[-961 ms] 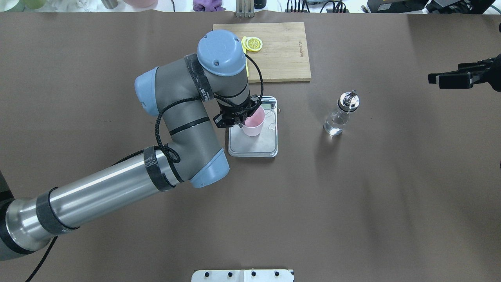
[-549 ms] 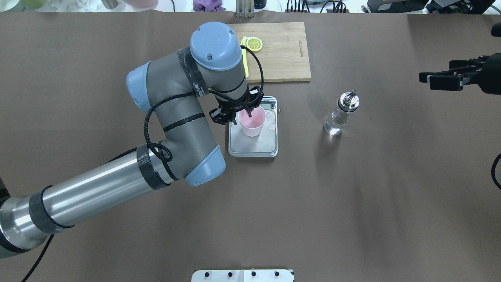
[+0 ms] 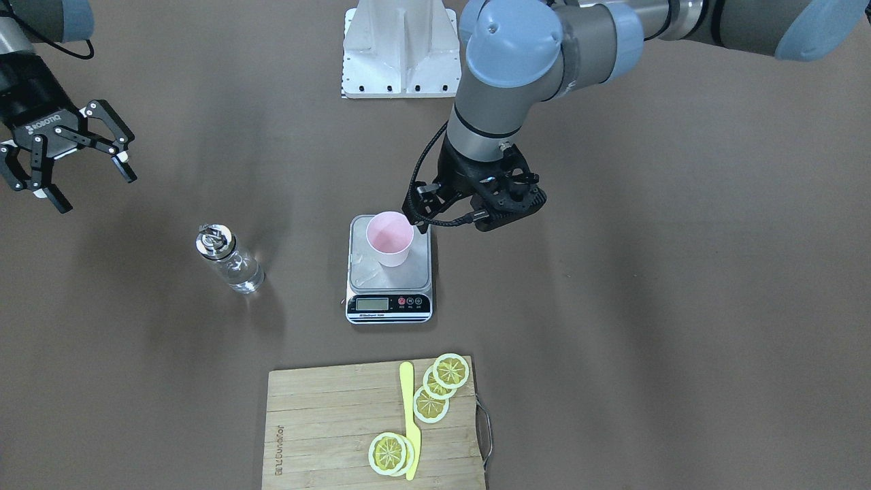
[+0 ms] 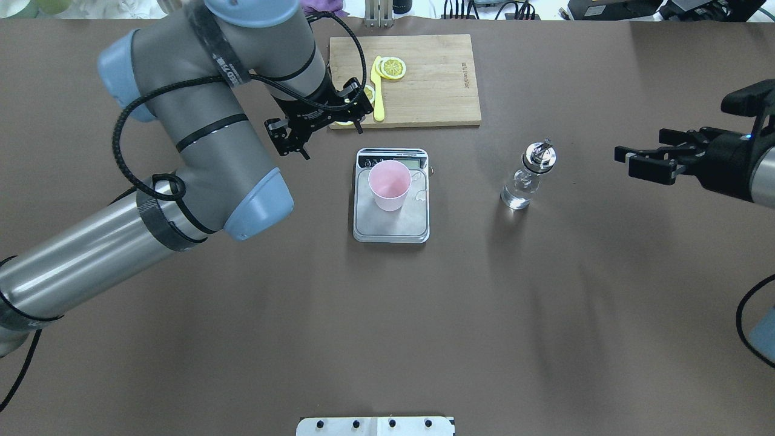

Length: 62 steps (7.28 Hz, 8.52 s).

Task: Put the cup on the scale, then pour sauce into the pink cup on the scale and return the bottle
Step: 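Open the left gripper and withdraw it while the right gripper reaches toward the glass bottle, then close the right gripper around the glass sauce bottle and lift it, then carry the bottle with the right gripper over the pink cup, then tilt the bottle with the right gripper to pour into the pink cup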

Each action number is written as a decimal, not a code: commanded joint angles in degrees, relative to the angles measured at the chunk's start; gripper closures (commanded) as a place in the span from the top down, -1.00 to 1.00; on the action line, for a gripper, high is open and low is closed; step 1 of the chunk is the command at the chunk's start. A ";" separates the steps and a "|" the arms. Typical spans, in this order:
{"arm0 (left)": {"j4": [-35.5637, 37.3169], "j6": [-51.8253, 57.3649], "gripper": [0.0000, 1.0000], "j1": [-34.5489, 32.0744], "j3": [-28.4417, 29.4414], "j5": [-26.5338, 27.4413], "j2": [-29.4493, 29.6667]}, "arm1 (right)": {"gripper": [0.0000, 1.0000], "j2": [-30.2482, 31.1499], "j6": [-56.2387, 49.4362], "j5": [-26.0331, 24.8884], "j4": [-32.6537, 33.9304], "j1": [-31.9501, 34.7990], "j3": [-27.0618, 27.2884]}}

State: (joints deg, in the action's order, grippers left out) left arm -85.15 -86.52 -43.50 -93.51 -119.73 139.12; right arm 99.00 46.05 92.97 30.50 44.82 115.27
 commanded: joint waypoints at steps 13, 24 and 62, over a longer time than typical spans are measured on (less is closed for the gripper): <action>0.25 1.27 0.97 -1.68 -4.75 2.31 -5.44 | 0.97 -6.63 -1.31 -39.98 -2.89 -25.85 -11.73; 0.25 1.27 0.97 -1.68 -4.57 2.31 -5.44 | 0.95 -16.64 -5.62 -33.20 -12.83 -19.42 -24.91; 0.69 44.86 0.97 -20.40 -13.28 2.39 -33.56 | -0.78 -34.57 -53.95 -63.79 44.99 -27.42 -15.78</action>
State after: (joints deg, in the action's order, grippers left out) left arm -84.46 -41.69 -63.90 -107.27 -117.40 105.53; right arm 64.99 -7.46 29.74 73.91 17.67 99.48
